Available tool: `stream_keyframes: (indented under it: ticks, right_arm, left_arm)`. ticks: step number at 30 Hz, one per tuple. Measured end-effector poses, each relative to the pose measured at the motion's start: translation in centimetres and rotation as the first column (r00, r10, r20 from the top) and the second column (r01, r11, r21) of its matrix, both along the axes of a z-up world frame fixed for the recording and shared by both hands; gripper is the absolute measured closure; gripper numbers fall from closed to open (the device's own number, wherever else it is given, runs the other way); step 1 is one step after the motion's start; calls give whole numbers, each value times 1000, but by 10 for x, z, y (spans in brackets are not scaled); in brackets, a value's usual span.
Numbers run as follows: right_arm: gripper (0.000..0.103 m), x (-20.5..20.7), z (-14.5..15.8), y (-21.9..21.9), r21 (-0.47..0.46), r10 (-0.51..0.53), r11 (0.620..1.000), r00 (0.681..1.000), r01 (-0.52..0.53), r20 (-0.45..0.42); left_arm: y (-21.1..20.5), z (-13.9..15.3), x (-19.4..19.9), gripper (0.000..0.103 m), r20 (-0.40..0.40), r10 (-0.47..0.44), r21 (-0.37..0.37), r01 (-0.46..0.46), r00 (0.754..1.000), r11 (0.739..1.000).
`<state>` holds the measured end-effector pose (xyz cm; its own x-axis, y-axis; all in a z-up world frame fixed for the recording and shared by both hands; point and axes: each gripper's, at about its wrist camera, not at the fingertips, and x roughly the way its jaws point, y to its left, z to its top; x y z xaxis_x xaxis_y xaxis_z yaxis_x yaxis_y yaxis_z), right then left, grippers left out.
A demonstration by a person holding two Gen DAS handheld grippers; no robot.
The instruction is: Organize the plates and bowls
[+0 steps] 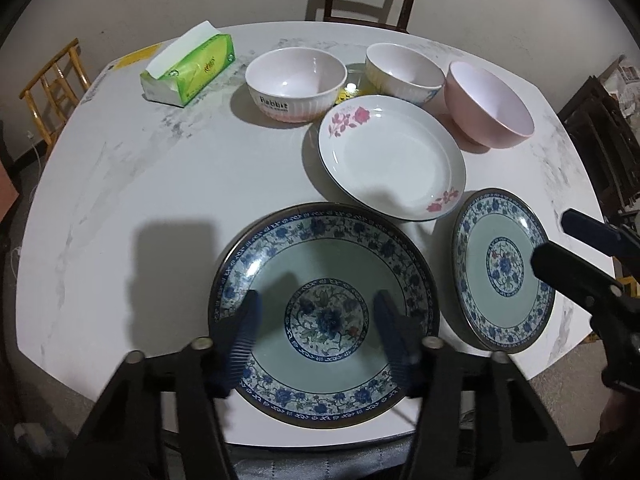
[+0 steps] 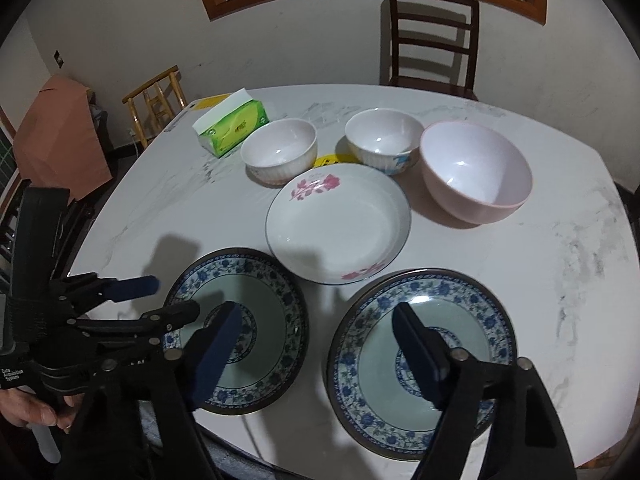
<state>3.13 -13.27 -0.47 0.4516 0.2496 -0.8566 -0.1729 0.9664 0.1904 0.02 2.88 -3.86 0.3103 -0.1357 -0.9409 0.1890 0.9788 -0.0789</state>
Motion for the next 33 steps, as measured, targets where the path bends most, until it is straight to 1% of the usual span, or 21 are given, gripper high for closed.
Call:
stream_keyframes:
  ticks: [2, 3, 5, 7, 14, 16, 19, 21, 25, 29, 33]
  right_arm:
    - [33, 0, -5, 1, 7, 7, 1000, 1000, -7, -12]
    - [36, 1, -7, 1, 11, 9, 1000, 1000, -9, -17]
    - [40, 1, -13, 2, 21, 9, 1000, 999, -9, -32]
    - [42, 2, -17, 3, 28, 11, 1000, 999, -10, -42]
    - [48, 2, -31, 6, 43, 18, 999, 997, -15, -73]
    - [49, 1, -36, 8, 50, 27, 998, 996, -23, -81]
    - [51, 1, -42, 10, 58, 35, 998, 995, -29, -96]
    - [55, 3, -46, 11, 59, 38, 998, 994, -32, -105]
    - [58, 6, -56, 13, 78, 43, 996, 991, -33, -127]
    - [60, 11, -67, 11, 108, 42, 994, 986, -25, -159]
    - [65, 16, -79, 8, 122, 38, 992, 982, -15, -185]
  left_arm:
    - [0, -3, -1, 73, -2, -10, -1, 10, 1000, 1000]
    - [0, -6, -1, 77, -4, -13, -4, 13, 1000, 1000]
    - [1, -10, -1, 87, -12, -14, -18, 14, 1000, 1000]
    - [2, -13, -2, 91, -10, -14, -17, 14, 1000, 1000]
    - [5, -19, -3, 94, 9, -12, 13, 12, 1000, 1000]
    - [8, -20, -4, 94, 10, -11, 10, 11, 1000, 1000]
    - [13, -25, -5, 94, 2, -4, 16, 4, 1000, 1000]
    - [17, -29, -4, 94, -8, 5, 17, -5, 1000, 1000]
    - [22, -34, -4, 95, -15, 10, 16, -10, 1000, 1000]
    - [29, -38, -3, 95, -24, 23, 13, -23, 999, 1000]
    - [36, -42, -2, 95, -31, 36, 21, -35, 999, 999]
